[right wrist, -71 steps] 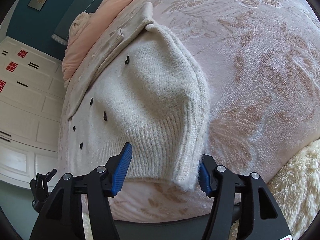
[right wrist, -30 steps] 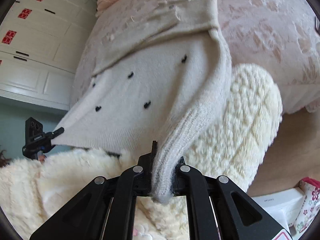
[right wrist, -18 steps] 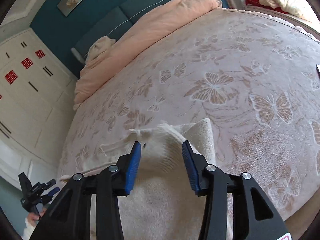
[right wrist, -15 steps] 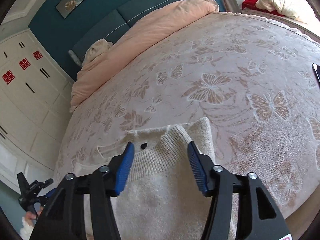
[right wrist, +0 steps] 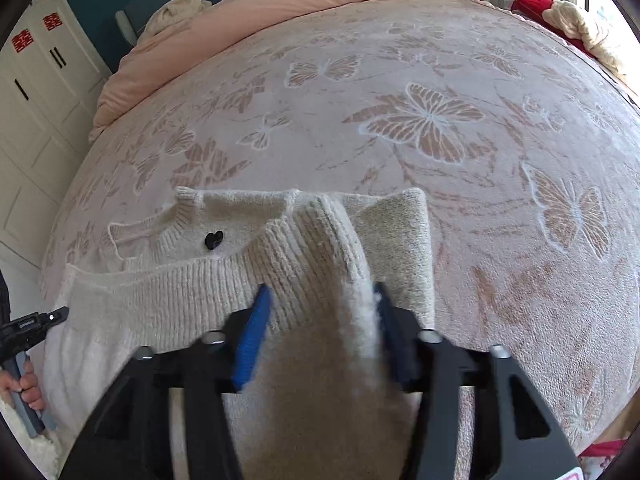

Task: Fold small clothes
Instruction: 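Fold the lifted hem up toward the collar with both tools and release, then grasp the folded edge of the sweater again with both tools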

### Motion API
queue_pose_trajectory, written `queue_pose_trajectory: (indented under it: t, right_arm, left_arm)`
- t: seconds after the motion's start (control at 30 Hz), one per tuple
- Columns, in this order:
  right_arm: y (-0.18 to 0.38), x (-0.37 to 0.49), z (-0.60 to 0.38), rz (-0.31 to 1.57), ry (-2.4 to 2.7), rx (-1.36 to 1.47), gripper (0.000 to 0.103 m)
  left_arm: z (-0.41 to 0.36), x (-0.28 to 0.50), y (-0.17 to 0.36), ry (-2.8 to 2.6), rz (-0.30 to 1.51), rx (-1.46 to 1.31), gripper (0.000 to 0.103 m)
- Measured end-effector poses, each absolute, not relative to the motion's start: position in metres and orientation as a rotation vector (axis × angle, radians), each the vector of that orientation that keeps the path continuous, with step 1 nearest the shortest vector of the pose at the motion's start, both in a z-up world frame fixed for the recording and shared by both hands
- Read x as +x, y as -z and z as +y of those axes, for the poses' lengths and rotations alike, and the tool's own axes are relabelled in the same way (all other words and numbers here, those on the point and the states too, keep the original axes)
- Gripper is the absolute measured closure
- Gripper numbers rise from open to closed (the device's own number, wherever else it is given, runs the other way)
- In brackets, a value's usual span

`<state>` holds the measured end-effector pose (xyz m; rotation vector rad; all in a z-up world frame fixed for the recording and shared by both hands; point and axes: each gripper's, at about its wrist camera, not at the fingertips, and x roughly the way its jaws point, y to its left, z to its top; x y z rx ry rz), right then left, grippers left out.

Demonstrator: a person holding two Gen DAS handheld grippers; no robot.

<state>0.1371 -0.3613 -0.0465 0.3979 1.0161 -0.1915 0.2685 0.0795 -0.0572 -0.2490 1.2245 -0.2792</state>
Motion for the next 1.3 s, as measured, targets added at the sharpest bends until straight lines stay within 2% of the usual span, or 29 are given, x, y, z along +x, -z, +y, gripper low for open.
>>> queue_pose_trajectory:
  t: [0.07, 0.23, 0.3, 0.4, 0.5, 0.57, 0.63, 0.73, 0.77, 0.83, 0.87, 0.9, 0.93, 1.0, 1.1, 1.17, 1.23, 1.3]
  right_arm:
    - [0.034, 0.130, -0.357, 0.988, 0.165, 0.401, 0.096]
    - [-0.052, 0.100, -0.381, 0.719, 0.135, 0.523, 0.096]
    - [-0.070, 0.105, -0.392, 0.650, 0.160, 0.520, 0.096]
    - [-0.037, 0.138, -0.404, 0.738, 0.223, 0.477, 0.097]
    - [0.043, 0.170, -0.411, 0.963, 0.265, 0.491, 0.097]
    - [0.065, 0.175, -0.409, 1.013, 0.274, 0.476, 0.097]
    - [0.060, 0.172, -0.412, 0.978, 0.269, 0.521, 0.096]
    - [0.066, 0.173, -0.418, 1.030, 0.257, 0.547, 0.094]
    - [0.059, 0.170, -0.417, 1.023, 0.272, 0.554, 0.085]
    - [0.030, 0.157, -0.402, 0.962, 0.298, 0.487, 0.082]
    - [0.013, 0.148, -0.388, 0.925, 0.294, 0.433, 0.074]
    - [0.000, 0.140, -0.370, 0.900, 0.269, 0.397, 0.072]
    - [-0.008, 0.133, -0.351, 0.886, 0.220, 0.382, 0.071]
    - [-0.014, 0.126, -0.304, 0.898, 0.073, 0.381, 0.073]
    - [0.002, 0.124, -0.219, 0.982, -0.158, 0.387, 0.086]
    - [0.026, 0.127, -0.164, 1.035, -0.236, 0.351, 0.088]
    - [0.039, 0.126, -0.162, 1.069, -0.217, 0.347, 0.089]
    - [0.045, 0.120, -0.188, 1.070, -0.141, 0.344, 0.094]
  left_arm:
    - [0.079, 0.263, 0.046, 0.290, 1.189, -0.237, 0.094]
    - [0.106, 0.249, -0.030, 0.311, 1.024, -0.321, 0.095]
    - [0.112, 0.260, -0.047, 0.295, 0.991, -0.323, 0.095]
    - [0.108, 0.289, -0.035, 0.232, 0.992, -0.272, 0.094]
    - [0.096, 0.311, 0.028, 0.163, 1.125, -0.217, 0.095]
    - [0.097, 0.314, 0.067, 0.119, 1.208, -0.222, 0.095]
    - [0.098, 0.309, 0.069, 0.120, 1.171, -0.217, 0.095]
    - [0.091, 0.308, 0.064, 0.136, 1.162, -0.140, 0.094]
    - [0.091, 0.308, 0.062, 0.142, 1.161, -0.128, 0.093]
    - [0.092, 0.301, 0.048, 0.156, 1.140, -0.140, 0.090]
    - [0.093, 0.295, 0.038, 0.151, 1.123, -0.142, 0.090]
    - [0.093, 0.286, 0.027, 0.150, 1.107, -0.139, 0.090]
    - [0.090, 0.275, 0.015, 0.147, 1.084, -0.125, 0.089]
    - [0.074, 0.249, -0.005, 0.175, 1.036, -0.097, 0.083]
    - [0.033, 0.213, -0.011, 0.269, 1.061, -0.101, 0.068]
    - [0.003, 0.193, 0.000, 0.311, 1.106, -0.071, 0.067]
    - [-0.016, 0.180, 0.017, 0.313, 1.144, -0.014, 0.067]
    - [-0.015, 0.174, 0.034, 0.286, 1.178, 0.017, 0.067]
